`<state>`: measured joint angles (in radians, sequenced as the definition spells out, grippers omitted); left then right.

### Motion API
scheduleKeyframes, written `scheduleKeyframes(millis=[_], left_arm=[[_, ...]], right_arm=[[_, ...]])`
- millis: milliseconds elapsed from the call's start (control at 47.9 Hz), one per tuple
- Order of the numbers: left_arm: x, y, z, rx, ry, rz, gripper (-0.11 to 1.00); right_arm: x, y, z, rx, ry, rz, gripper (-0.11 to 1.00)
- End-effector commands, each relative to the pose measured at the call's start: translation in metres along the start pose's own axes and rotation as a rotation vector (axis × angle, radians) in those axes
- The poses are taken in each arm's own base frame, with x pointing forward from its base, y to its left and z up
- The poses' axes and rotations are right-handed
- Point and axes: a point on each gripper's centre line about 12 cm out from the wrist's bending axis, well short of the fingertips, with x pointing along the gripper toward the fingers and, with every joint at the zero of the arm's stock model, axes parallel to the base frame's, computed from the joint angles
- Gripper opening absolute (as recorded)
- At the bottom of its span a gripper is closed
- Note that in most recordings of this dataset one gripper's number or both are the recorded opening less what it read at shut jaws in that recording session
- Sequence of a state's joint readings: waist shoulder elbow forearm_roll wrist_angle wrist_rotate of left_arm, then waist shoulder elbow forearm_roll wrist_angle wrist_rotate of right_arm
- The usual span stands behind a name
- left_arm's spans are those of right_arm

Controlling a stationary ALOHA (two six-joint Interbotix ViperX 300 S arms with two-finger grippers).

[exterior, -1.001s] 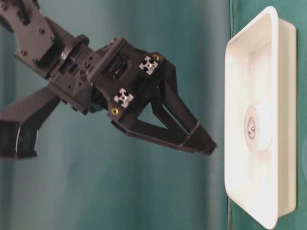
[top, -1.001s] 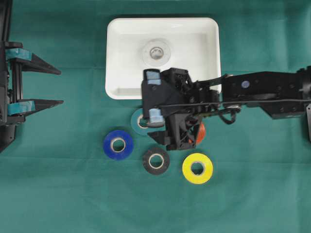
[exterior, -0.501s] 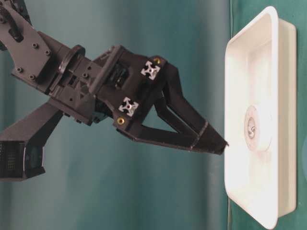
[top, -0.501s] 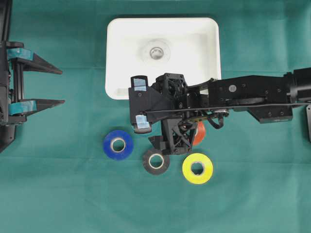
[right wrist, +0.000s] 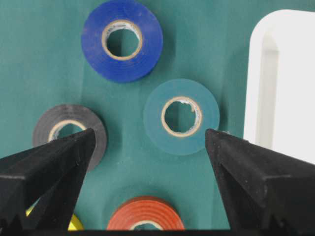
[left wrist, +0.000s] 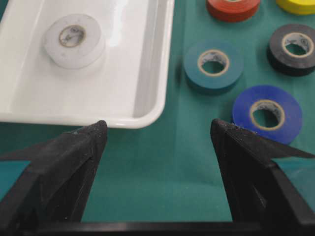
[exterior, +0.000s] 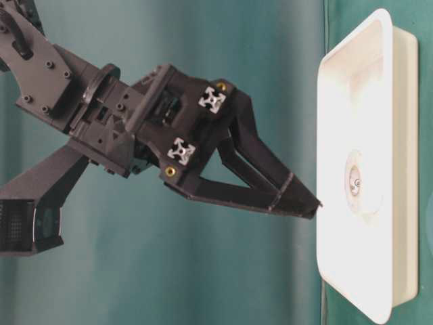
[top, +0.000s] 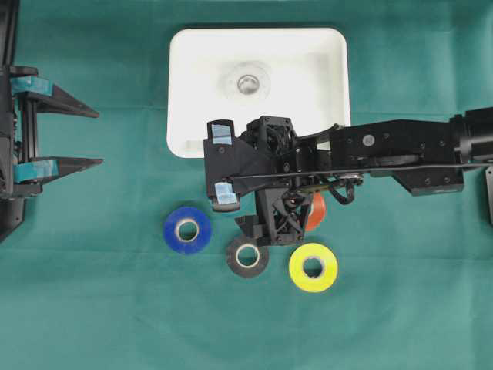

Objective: Pick up the tape from a random location and place it into the white case.
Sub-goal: 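Lower the open right gripper toward the teal tape roll's center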

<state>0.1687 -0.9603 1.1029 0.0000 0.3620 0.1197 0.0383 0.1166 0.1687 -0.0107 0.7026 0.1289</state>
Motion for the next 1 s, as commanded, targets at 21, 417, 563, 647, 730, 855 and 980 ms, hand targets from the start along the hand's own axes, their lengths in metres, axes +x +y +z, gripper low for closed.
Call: scheduleKeyframes(millis=[21, 417, 563, 647, 730, 855, 980], left_arm=[[0.000, 0.001, 0.004, -0.003, -0.010, 0.004, 0.82], [0.000, 0.001, 0.004, -0.003, -0.010, 0.004, 0.82], [0.000, 0.001, 0.004, -0.003, -0.010, 0.004, 0.82], [0.000, 0.001, 0.004, -0.003, -0.009, 0.004, 0.82], [0.000, 0.001, 0.004, -0.003, -0.010, 0.004, 0.82], [0.000, 0.001, 0.004, -0.003, -0.010, 0.004, 0.82], [0.000, 0.001, 0.004, -0.003, -0.010, 0.004, 0.82]], right_arm=[[-0.011, 0.003, 0.012, -0.001, -0.045, 0.007, 0.91], [-0.008, 0.003, 0.012, -0.002, -0.047, 0.007, 0.91], [-0.006, 0.003, 0.011, -0.002, -0.044, 0.007, 0.91], [-0.003, 0.003, 0.010, -0.002, -0.039, 0.007, 0.91], [0.003, 0.003, 0.010, -0.002, -0.035, 0.006, 0.91], [0.013, 0.003, 0.007, 0.002, -0.026, 0.006, 0.91], [0.026, 0.003, 0.005, 0.015, -0.021, 0.005, 0.91]])
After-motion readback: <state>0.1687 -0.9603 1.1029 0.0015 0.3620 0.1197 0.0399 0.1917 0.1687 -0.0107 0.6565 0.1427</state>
